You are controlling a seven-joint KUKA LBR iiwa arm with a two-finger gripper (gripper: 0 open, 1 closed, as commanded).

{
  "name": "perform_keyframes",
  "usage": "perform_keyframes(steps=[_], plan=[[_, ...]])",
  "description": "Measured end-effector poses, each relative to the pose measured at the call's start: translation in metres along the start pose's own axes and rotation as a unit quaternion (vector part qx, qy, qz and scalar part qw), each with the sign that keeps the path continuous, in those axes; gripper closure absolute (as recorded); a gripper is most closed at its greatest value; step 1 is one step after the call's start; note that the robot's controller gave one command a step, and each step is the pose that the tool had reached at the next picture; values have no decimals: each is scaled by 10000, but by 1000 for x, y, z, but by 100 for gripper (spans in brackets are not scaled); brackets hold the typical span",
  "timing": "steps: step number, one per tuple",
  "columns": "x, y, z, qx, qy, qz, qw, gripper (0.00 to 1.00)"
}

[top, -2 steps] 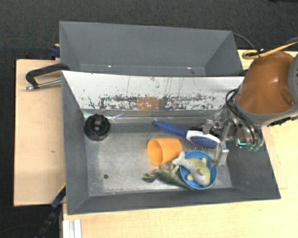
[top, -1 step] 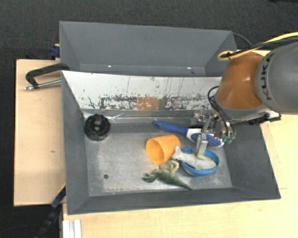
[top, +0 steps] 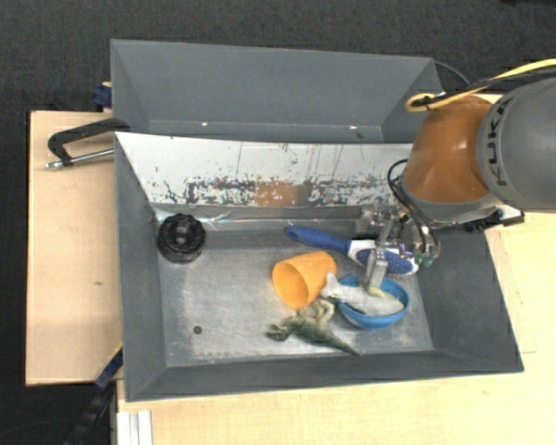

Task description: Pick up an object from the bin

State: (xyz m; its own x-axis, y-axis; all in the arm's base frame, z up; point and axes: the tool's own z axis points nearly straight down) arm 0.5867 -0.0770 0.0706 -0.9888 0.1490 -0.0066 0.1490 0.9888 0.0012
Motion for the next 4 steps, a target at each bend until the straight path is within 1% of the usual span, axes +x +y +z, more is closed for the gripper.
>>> perform_keyframes(steps=[3, 4], plan=[[-4, 2, -4, 5, 4, -10, 10000, 0], [-4, 2, -4, 3, 17, -12, 10000, 100]])
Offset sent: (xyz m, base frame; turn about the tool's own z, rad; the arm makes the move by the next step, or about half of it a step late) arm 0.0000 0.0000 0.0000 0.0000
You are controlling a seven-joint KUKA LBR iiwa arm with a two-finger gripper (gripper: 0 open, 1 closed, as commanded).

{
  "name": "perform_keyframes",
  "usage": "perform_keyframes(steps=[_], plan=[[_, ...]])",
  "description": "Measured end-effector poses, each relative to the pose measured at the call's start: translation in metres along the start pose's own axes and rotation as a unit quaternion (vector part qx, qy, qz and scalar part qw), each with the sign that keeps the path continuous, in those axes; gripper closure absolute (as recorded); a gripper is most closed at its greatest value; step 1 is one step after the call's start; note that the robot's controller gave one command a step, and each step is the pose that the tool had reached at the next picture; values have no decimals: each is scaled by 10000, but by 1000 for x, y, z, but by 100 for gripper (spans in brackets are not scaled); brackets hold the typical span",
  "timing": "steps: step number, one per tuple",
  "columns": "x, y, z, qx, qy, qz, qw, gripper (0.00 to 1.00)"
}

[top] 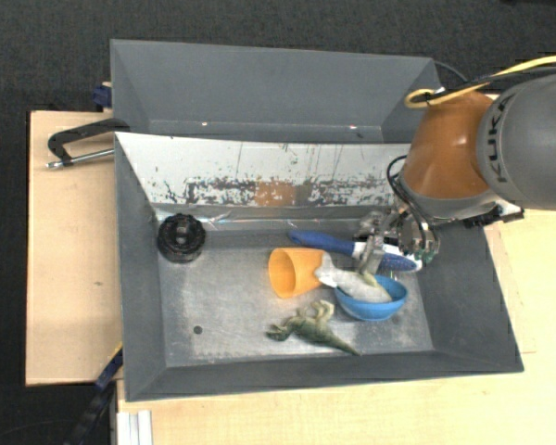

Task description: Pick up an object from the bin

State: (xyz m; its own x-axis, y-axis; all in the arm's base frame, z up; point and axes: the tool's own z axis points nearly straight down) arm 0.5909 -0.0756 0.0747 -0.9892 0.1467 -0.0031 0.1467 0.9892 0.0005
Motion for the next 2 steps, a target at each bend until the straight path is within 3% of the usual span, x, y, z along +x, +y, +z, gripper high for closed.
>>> perform_keyframes(steps=[2], plan=[[-5, 1, -124, -4, -46, -4, 10000, 100]])
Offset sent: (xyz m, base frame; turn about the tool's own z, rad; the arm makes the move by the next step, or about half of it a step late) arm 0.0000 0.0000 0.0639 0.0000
